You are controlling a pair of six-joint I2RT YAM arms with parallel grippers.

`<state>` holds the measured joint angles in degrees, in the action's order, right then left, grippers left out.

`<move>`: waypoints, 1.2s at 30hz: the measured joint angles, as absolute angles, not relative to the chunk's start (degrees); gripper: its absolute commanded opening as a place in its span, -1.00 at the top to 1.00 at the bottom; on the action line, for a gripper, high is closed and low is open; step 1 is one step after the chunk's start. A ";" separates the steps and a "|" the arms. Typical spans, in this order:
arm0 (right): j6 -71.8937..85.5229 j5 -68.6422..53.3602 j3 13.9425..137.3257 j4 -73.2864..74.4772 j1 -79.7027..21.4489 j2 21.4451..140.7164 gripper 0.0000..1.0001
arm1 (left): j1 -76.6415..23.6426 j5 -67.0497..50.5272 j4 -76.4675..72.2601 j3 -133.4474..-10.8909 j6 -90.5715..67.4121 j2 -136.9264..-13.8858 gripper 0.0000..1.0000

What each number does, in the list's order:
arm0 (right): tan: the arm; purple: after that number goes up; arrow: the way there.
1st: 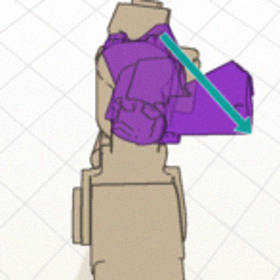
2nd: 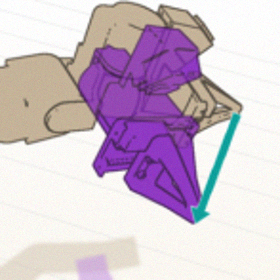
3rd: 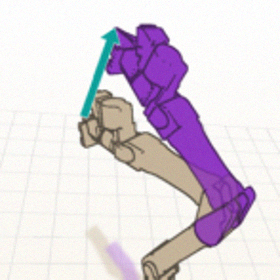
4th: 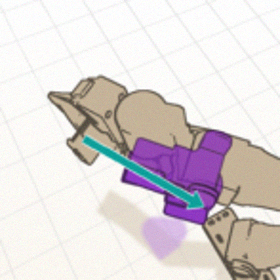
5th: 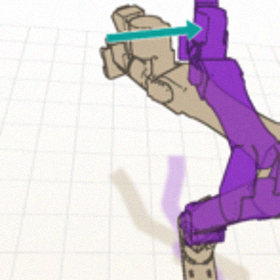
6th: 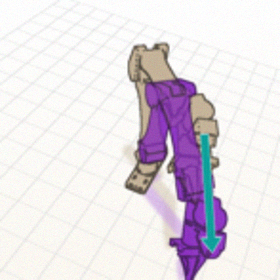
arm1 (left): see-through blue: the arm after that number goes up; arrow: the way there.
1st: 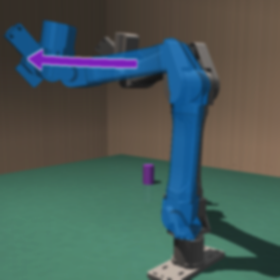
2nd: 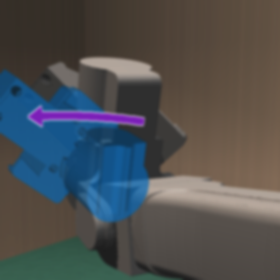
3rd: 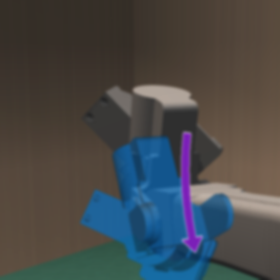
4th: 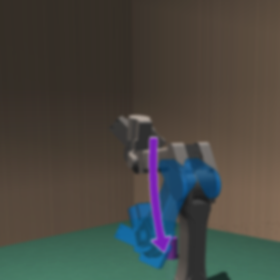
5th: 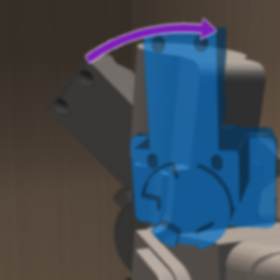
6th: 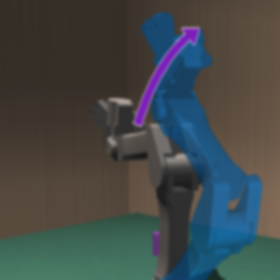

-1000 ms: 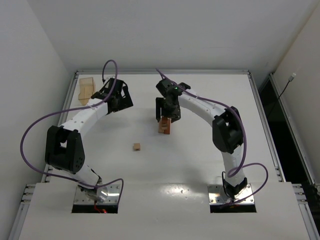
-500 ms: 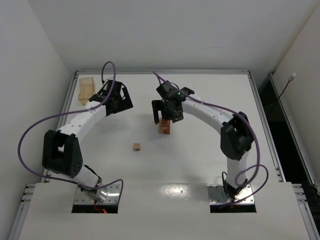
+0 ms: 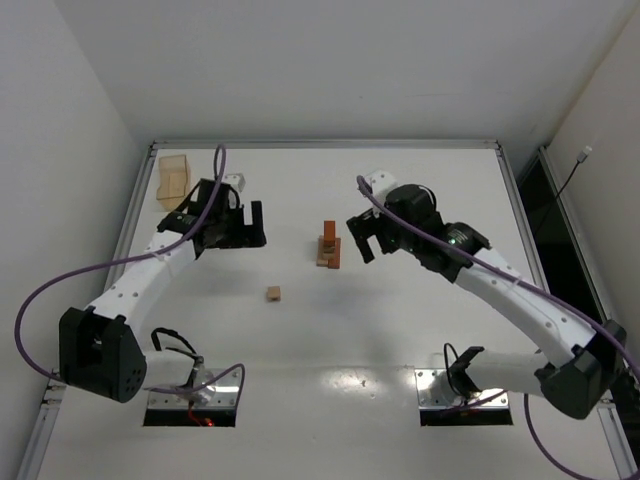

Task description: Build the wood block tower

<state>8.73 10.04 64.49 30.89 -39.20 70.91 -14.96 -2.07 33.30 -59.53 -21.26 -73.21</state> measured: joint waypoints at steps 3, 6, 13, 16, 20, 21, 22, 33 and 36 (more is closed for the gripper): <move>2.85 13.65 57.95 29.69 -37.15 65.91 -0.97 | -15.07 -4.82 36.32 -57.91 -22.24 -74.28 -0.81; -0.49 16.03 53.45 31.88 -34.87 62.63 -0.97 | -16.32 -7.14 39.09 -57.45 -24.32 -76.60 -0.81; -1.96 21.02 51.88 37.39 -30.72 55.13 -0.89 | -23.33 -7.90 42.04 -57.36 -30.63 -79.29 -0.65; -1.83 22.68 52.56 39.35 -28.16 54.43 -0.87 | -27.33 -6.57 42.15 -57.36 -33.52 -80.99 -0.52; -1.65 23.92 54.61 41.60 -26.57 55.29 -0.87 | -29.58 -5.63 42.35 -56.97 -36.56 -83.42 -0.35; -1.63 23.94 55.33 42.02 -26.44 55.66 -0.87 | -29.58 -5.08 42.39 -56.60 -37.04 -83.72 -0.35; -1.41 24.01 56.25 42.39 -26.30 56.16 -0.87 | -29.58 -4.60 42.48 -56.16 -37.58 -84.12 -0.29; 0.16 23.66 58.48 43.22 -25.28 58.63 -0.87 | -29.58 -2.85 42.85 -55.11 -39.81 -89.58 -0.10; 0.32 23.38 58.48 43.70 -25.26 58.74 -0.87 | -29.61 -2.50 42.96 -56.10 -39.94 -92.27 -0.08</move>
